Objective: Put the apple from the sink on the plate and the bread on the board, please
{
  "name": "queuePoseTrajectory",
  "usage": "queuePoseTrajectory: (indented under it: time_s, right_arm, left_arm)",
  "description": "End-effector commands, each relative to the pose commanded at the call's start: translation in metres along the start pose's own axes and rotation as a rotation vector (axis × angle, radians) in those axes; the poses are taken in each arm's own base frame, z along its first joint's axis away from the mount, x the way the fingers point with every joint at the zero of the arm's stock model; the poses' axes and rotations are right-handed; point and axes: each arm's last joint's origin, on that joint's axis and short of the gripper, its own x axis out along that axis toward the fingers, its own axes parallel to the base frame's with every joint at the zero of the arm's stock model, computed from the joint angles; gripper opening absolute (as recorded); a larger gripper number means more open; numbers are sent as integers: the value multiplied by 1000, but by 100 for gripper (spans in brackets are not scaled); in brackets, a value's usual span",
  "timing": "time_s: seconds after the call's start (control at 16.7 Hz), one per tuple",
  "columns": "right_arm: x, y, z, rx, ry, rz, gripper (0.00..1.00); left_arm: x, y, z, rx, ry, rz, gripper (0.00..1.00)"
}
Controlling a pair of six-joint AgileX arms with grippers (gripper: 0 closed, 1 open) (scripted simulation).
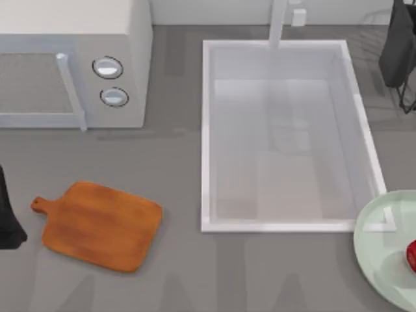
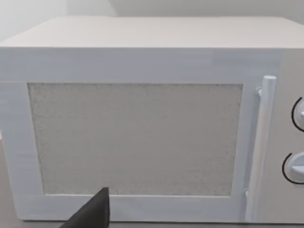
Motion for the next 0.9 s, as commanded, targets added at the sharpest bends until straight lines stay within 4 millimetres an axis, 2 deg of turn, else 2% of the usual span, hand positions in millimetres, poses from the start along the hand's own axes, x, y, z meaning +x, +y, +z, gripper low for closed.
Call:
queuePoseTrajectory:
  time_s: [0.48,0.72,0.9]
  right_arm:
    - [0,-1,-5,-4,-29,-4,100]
    - [0,-1,-5,-4,-29,-4,100]
    - [0,-1,-5,-4,-29,-4,100]
  left_arm:
    - [0,0,2,8,6,2,100]
    - [2,4,28,130,106,25,100]
    - [15,8,55,291,276,21,100]
